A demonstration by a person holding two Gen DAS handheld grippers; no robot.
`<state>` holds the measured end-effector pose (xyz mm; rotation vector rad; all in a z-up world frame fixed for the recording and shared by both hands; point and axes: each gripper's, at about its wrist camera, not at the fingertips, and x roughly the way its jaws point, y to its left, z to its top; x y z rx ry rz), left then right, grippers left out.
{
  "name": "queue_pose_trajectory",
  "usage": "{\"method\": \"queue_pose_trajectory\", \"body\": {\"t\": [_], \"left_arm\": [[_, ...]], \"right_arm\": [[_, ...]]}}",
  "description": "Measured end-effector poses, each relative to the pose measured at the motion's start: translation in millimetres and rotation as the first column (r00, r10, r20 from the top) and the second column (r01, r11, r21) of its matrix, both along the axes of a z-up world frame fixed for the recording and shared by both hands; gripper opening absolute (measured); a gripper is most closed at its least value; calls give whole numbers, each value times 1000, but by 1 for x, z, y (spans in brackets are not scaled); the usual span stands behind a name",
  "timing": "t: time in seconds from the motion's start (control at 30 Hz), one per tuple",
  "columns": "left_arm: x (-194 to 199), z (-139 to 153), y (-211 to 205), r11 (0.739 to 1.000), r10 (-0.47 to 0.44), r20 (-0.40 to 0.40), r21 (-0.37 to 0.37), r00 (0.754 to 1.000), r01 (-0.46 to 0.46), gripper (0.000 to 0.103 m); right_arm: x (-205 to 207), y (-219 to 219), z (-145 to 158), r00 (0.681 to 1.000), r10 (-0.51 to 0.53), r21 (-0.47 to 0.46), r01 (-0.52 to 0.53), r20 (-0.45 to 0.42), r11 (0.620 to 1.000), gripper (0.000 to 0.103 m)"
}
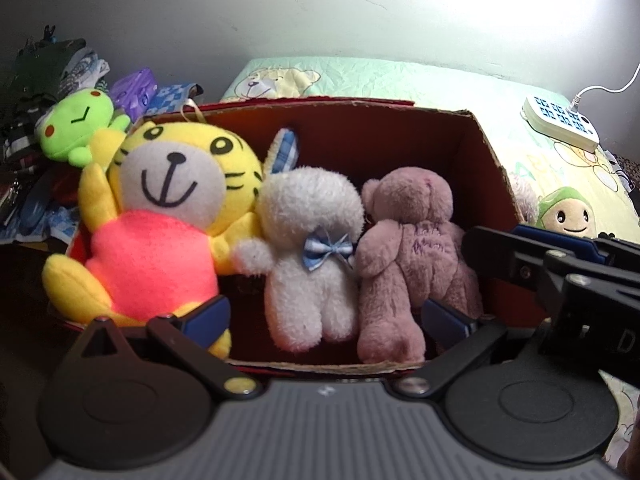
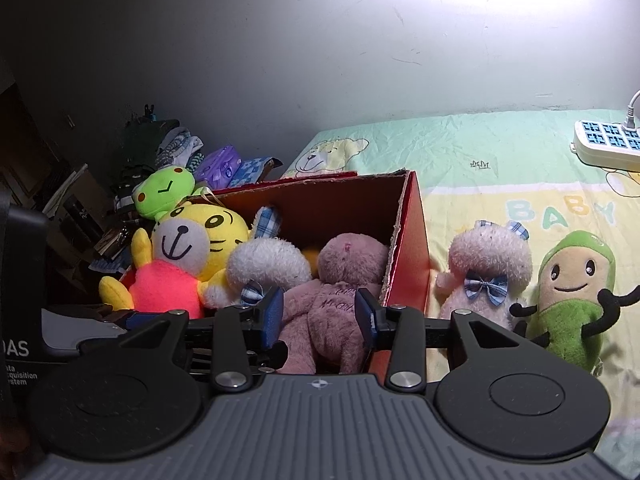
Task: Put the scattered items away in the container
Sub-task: 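Withdraw the right gripper from the box toward the green bean doll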
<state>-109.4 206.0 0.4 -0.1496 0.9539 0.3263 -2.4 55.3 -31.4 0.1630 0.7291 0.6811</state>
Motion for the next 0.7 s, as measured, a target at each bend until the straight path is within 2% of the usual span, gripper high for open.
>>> {"method": "queue_pose_trajectory", "body": {"t": [0.23, 0.43, 0.57, 0.7], "left_arm": [[-4, 26, -12, 998, 29, 35, 51, 999, -31, 102], [-7, 45, -28, 999, 17, 92, 32, 996, -20, 102], [-6, 56, -53, 998, -34, 143, 54, 989, 26, 102], [-1, 57, -81, 994, -108, 169, 51, 980, 101, 102]], "right_arm": [[-8, -27, 14, 999, -9, 77, 5, 40, 997, 42], [-13, -55, 17, 998, -39, 117, 34, 46, 993, 43], [-17, -80, 18, 995, -83, 123, 76, 56, 990, 43], [-17, -117, 13, 987, -158, 131, 154, 23, 979, 43]]}}
